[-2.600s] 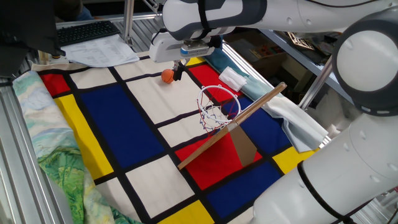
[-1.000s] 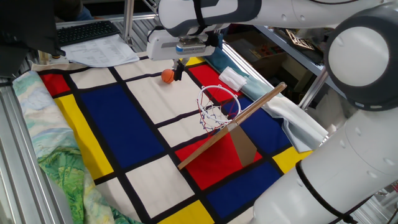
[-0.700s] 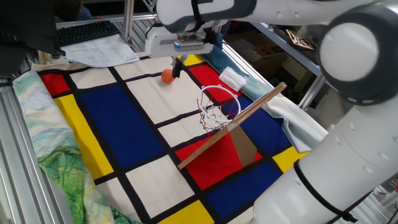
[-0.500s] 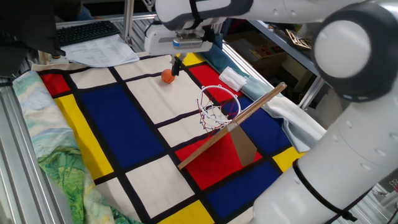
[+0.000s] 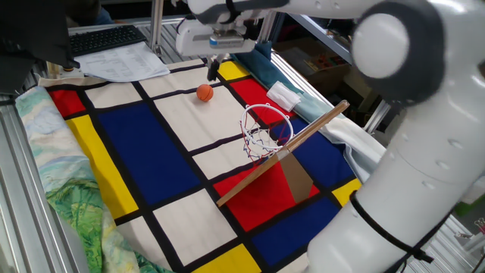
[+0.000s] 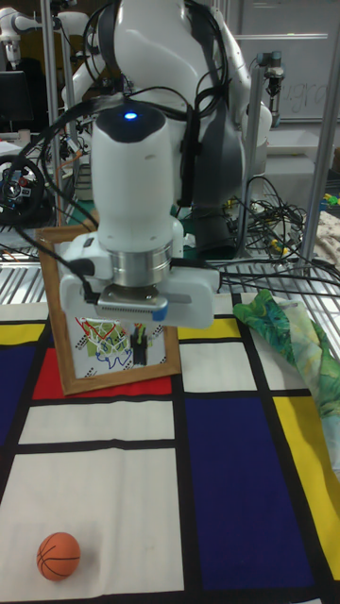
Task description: Grab a basketball, release it and shoot it into the basket
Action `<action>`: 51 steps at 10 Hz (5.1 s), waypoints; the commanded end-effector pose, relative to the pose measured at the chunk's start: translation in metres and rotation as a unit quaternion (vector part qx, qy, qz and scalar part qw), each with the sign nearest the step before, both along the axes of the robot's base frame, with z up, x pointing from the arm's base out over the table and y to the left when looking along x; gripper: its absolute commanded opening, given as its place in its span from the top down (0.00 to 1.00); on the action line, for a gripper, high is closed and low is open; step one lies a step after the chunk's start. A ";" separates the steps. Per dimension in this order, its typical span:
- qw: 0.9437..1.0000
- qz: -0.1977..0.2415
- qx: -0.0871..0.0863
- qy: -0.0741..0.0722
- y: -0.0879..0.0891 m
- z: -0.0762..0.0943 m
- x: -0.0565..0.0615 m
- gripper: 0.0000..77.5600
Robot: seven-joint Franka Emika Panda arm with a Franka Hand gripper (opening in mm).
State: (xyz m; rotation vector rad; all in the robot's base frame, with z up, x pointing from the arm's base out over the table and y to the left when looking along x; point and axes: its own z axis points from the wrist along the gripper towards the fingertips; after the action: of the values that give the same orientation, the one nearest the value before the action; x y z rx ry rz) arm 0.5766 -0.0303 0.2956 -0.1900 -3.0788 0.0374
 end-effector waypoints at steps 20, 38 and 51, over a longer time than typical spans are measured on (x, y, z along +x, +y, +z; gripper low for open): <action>0.999 -0.033 -0.002 -0.004 -0.061 -0.009 0.067 1.00; 0.998 -0.032 -0.004 -0.047 -0.103 -0.106 0.142 1.00; 0.998 -0.036 0.000 -0.045 -0.112 -0.134 0.173 1.00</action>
State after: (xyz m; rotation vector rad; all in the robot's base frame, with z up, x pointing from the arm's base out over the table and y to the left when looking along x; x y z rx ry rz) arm 0.7446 -0.1403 0.1577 -0.3004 -3.1578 0.0247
